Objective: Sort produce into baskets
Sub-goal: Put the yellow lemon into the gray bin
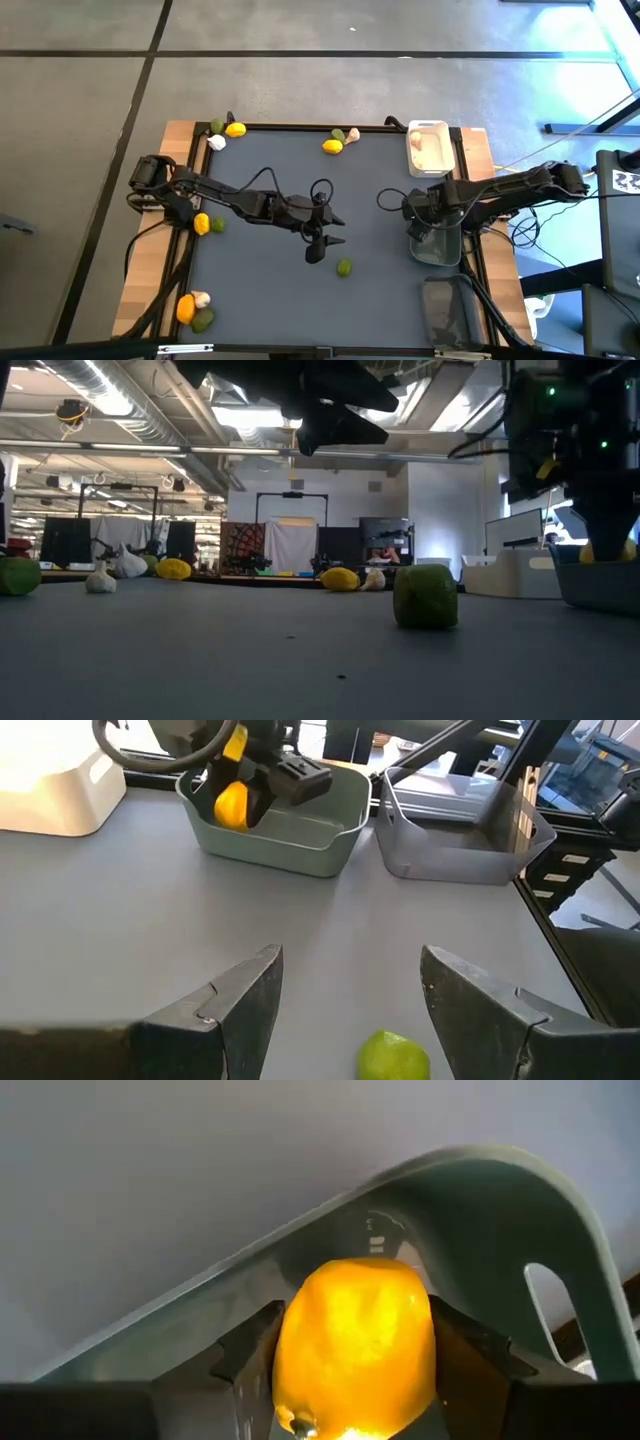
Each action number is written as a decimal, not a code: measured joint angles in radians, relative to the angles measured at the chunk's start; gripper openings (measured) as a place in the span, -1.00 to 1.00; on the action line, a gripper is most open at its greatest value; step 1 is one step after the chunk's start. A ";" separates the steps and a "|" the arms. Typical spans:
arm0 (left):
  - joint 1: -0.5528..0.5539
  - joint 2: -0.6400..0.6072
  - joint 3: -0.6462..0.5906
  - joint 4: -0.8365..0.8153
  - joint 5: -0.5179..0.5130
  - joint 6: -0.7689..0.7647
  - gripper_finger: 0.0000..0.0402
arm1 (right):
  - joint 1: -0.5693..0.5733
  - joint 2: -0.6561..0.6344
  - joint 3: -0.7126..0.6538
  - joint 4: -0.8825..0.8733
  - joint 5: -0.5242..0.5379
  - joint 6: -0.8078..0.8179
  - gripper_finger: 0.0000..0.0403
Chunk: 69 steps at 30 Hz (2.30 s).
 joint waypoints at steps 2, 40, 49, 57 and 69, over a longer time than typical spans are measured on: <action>0.000 0.000 0.000 0.000 0.000 0.000 0.16 | -0.009 0.000 -0.022 0.025 0.000 -0.006 0.03; -0.002 0.000 0.000 -0.004 0.001 -0.010 0.16 | -0.009 0.000 0.203 -0.066 0.034 -0.088 0.49; 0.000 0.000 0.000 -0.031 0.001 -0.011 0.16 | 0.068 0.000 0.253 0.147 0.039 -0.169 0.49; 0.029 0.000 0.000 -0.034 -0.072 -0.011 0.16 | 0.159 0.003 0.253 0.338 0.107 -0.189 0.49; 0.144 0.000 0.000 -0.033 -0.104 0.154 0.16 | 0.221 0.071 0.212 0.468 0.270 -0.193 0.49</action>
